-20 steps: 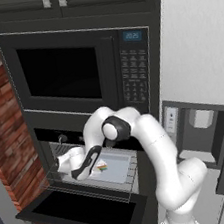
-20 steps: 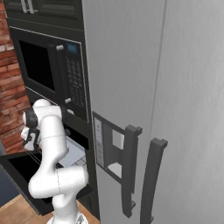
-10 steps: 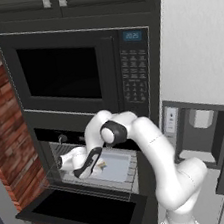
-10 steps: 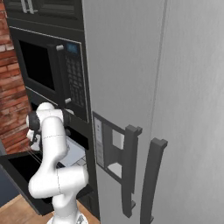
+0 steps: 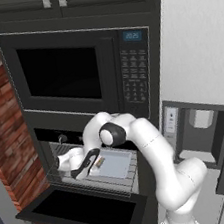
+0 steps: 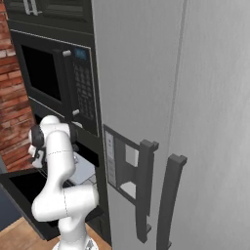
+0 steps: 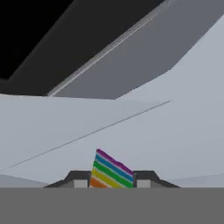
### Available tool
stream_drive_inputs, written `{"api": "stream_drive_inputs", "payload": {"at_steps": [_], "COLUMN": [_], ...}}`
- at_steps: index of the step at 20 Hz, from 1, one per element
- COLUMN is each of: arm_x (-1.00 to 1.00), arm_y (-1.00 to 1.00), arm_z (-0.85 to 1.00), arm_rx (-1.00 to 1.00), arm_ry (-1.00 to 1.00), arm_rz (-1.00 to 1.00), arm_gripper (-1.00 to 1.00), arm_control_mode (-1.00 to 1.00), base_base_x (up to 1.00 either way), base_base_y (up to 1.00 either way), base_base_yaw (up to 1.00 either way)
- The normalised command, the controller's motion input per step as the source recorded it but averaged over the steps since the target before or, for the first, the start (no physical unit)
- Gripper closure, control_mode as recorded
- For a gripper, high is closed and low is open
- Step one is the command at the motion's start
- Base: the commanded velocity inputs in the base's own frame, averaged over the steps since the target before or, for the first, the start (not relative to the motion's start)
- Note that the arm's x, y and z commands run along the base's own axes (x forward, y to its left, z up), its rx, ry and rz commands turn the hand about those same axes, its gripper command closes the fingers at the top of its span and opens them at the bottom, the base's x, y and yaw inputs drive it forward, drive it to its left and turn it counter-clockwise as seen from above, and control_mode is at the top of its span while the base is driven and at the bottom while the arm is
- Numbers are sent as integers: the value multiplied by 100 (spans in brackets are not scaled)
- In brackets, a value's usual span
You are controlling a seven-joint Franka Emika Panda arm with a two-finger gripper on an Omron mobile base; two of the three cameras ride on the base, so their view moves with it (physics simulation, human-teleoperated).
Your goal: Take the baked cake out of the oven and place it on the plate for cooling. Then close the oven door.
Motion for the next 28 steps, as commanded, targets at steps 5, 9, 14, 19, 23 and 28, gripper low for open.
{"api": "stream_drive_inputs", "payload": {"at_steps": [5, 9, 14, 19, 23, 28], "arm_x": [-71, -99, -100, -100, -96, -55], "arm_y": [0, 5, 22, -4, -29, -28], "arm_z": [42, 81, 97, 100, 100, 100], "arm_rx": [0, 0, 4, 4, 7, 3], "arm_ry": [-4, -8, 0, 0, 0, 0], "arm_rz": [1, 1, 0, 1, 8, 9], "arm_gripper": [100, 100, 100, 100, 100, 100], "arm_control_mode": [-100, -100, -100, -100, -100, -100], "base_base_x": [0, 0, 0, 0, 0, 0], "base_base_y": [0, 0, 0, 0, 0, 0], "base_base_yaw": [0, 0, 0, 0, 0, 0]}}
